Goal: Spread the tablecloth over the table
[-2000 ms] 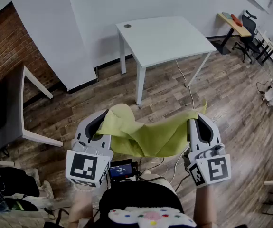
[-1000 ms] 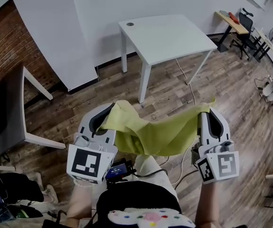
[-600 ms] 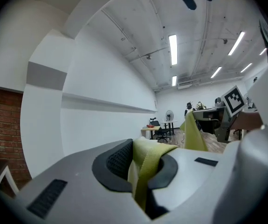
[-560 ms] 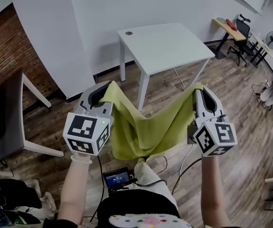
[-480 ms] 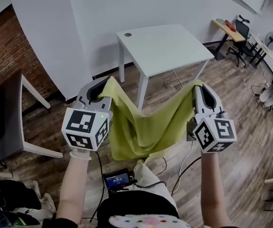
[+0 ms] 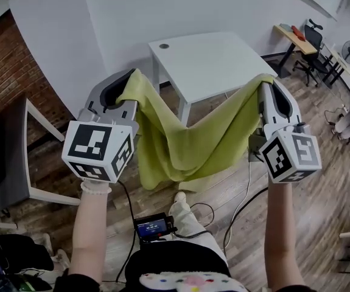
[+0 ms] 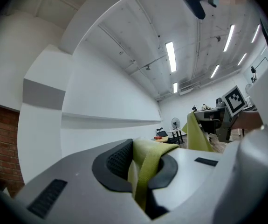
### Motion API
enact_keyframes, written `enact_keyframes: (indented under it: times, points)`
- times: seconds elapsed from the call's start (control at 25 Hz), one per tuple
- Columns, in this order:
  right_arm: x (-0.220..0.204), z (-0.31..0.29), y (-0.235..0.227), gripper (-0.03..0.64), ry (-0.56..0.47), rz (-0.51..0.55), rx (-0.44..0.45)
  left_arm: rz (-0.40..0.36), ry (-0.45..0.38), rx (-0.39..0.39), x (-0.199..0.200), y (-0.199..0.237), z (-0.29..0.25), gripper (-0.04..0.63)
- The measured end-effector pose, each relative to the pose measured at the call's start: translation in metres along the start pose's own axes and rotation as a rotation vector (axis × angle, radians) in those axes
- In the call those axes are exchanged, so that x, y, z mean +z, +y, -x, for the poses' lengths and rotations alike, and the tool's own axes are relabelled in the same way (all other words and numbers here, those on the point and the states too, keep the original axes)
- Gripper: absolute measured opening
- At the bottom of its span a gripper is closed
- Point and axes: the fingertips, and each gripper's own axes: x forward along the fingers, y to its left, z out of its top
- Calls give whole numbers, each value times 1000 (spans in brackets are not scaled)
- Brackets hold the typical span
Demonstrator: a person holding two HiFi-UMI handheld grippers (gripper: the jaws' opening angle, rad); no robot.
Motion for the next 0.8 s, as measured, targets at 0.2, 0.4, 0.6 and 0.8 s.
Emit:
enact_keyframes:
  times: [0.2,0.4,0.6,0.8]
  points:
    - [-4,-23,-15,34,-19,2,16,-28,18,16,-10,9,-28,12]
    - [-19,-59,-43,34,-17,85,19,-80,56,52,-27,16,-74,12]
    - [-78,-99,-83,34,56,37,46,-88,95,75,-52,35,-124,12]
    - [-103,-131,-99,34,116,31,51,-65,116,117,-75,63,-157,12]
